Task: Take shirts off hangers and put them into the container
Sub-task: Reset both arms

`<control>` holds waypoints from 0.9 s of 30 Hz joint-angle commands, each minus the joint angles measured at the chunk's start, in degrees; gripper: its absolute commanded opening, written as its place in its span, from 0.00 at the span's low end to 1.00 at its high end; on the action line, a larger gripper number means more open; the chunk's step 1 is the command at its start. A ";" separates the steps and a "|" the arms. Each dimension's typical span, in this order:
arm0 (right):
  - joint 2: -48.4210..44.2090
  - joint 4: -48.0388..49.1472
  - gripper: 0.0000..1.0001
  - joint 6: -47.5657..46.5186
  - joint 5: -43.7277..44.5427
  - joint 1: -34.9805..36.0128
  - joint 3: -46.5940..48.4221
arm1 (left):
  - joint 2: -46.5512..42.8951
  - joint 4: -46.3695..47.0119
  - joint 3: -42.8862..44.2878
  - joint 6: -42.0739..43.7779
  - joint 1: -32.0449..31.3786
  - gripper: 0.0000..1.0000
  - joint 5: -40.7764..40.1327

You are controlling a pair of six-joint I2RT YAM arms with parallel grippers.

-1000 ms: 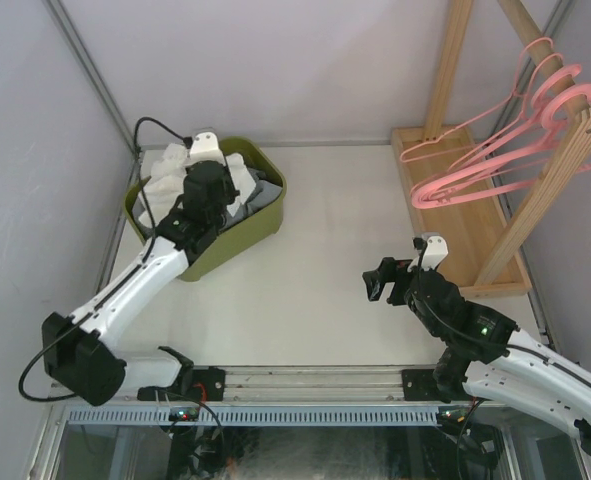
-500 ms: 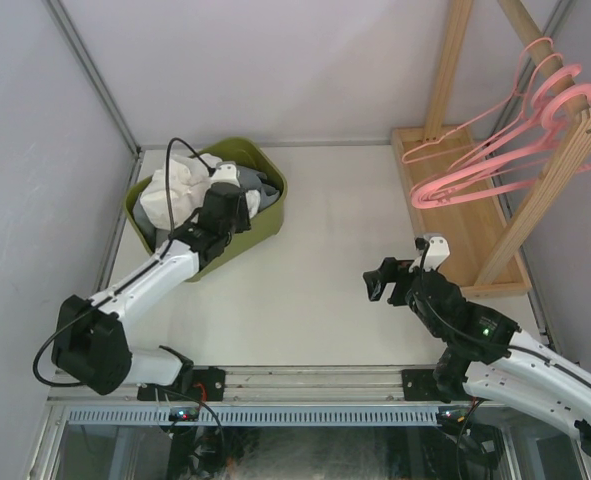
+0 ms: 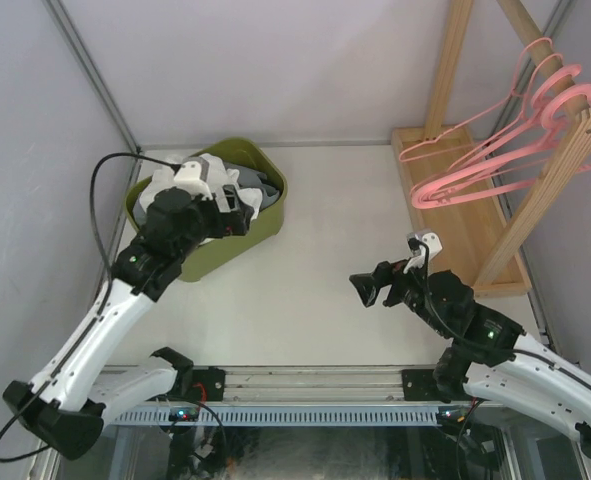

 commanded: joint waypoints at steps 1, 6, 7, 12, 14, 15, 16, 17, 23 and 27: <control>-1.64 11.45 0.82 -8.75 -11.37 -0.37 1.37 | -4.45 -6.17 5.24 1.41 3.45 1.00 3.62; 5.17 9.46 0.82 -15.63 -18.00 -0.36 10.81 | -9.64 -8.93 5.71 -0.29 17.37 1.00 10.00; 7.35 7.43 0.82 -16.87 -18.77 -0.42 13.65 | -10.54 -9.42 5.71 -0.76 20.90 1.00 11.92; 18.49 -0.33 0.82 -20.90 -18.89 -0.39 25.71 | -14.14 -13.40 5.54 -1.80 32.13 1.00 11.80; 21.54 -0.92 0.82 -20.79 -19.41 -0.16 28.73 | -15.82 -14.57 5.29 -1.31 32.99 1.00 8.80; 22.74 -0.97 0.82 -20.52 -19.21 0.00 30.26 | -16.95 -14.53 4.89 -1.25 33.04 1.00 7.27; 23.84 -1.19 0.82 -20.63 -19.21 0.11 31.93 | -18.68 -14.31 4.31 -1.45 33.07 1.00 5.51; 24.91 -1.65 0.81 -21.29 -19.10 0.25 33.81 | -19.83 -14.22 4.00 -1.78 33.01 1.00 3.89; 30.26 -7.08 0.83 -25.46 -6.32 -2.76 49.34 | -23.61 -15.19 5.17 -1.64 32.94 1.00 -1.37; 33.16 -11.01 0.83 -24.16 -6.56 -11.26 58.34 | -23.92 -16.23 6.35 -0.55 32.98 1.00 -2.26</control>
